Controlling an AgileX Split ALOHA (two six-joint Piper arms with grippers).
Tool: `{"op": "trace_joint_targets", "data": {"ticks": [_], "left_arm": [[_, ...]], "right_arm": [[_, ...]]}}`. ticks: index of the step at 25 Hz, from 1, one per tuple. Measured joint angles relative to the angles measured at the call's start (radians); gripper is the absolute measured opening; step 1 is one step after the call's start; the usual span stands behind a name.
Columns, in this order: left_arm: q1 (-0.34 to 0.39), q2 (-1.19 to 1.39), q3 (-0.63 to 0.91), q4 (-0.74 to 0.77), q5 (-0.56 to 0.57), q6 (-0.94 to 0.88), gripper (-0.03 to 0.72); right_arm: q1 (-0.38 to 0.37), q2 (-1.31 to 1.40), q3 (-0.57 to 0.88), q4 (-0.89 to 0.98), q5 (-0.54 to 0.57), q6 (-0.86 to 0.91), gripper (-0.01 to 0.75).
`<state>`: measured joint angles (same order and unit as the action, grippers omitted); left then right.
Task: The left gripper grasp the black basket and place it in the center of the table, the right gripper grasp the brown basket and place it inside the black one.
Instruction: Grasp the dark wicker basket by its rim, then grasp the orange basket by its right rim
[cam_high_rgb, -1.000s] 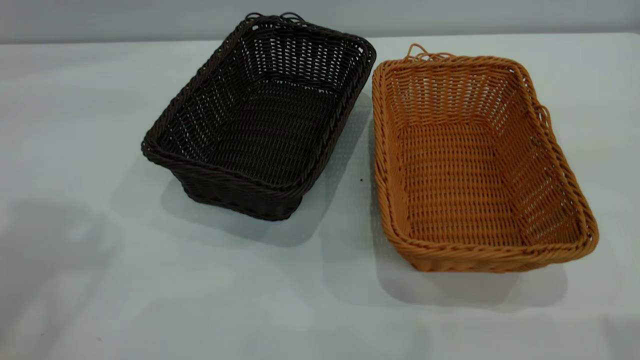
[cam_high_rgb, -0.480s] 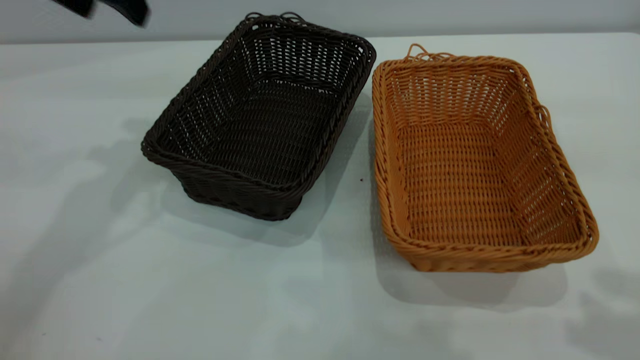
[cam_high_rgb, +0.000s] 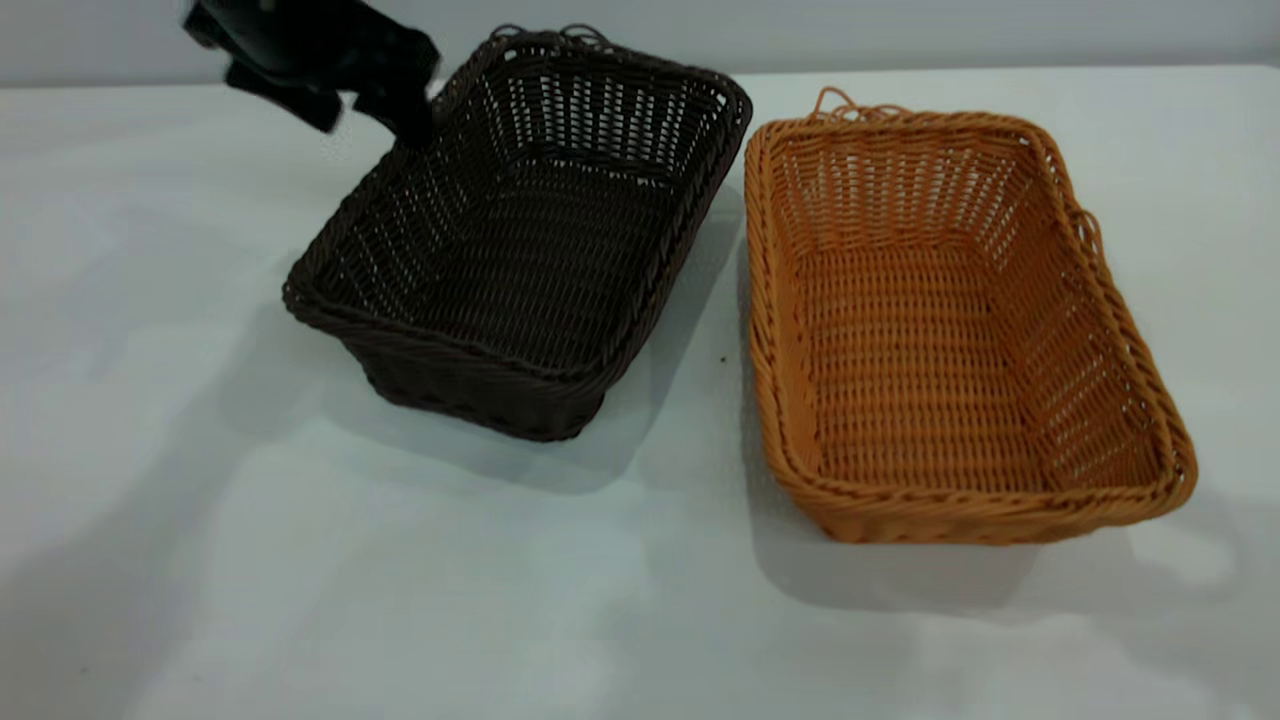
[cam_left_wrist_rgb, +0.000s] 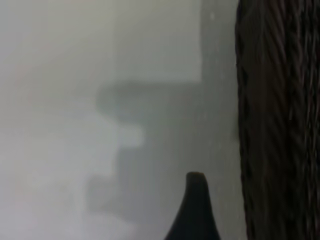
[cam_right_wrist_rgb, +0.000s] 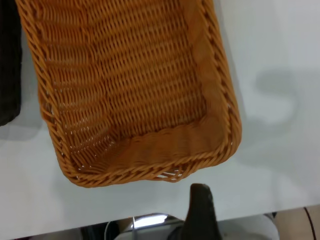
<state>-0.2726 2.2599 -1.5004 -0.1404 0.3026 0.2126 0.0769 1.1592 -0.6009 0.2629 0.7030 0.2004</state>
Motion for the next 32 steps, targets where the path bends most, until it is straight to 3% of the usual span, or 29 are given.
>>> {"op": "trace_joint_targets", "data": {"ticks": [5,8,14,18,24,32], "left_arm": [[-0.02,0.08,-0.043,-0.003,-0.003,0.001,0.536],[-0.02,0.109,-0.048,-0.003,-0.012,0.001,0.458],[-0.019,0.14,-0.051,-0.011,-0.087,0.043,0.091],[-0.019,0.105,-0.053,-0.013,-0.118,0.075,0.078],[0.006,-0.014,-0.053,0.005,-0.221,0.114,0.076],[0.039,-0.054,-0.053,0.009,-0.235,0.116,0.076]], "right_arm": [[0.0,0.09,0.0,0.085,-0.01,-0.048,0.502],[0.001,0.143,0.0,0.19,-0.013,-0.095,0.502],[0.104,0.275,-0.001,0.409,-0.043,-0.2,0.502],[0.164,0.4,-0.002,0.571,-0.063,-0.2,0.502],[0.181,0.584,-0.01,0.843,-0.079,-0.2,0.502],[0.182,0.77,-0.012,0.947,-0.112,-0.206,0.502]]}}
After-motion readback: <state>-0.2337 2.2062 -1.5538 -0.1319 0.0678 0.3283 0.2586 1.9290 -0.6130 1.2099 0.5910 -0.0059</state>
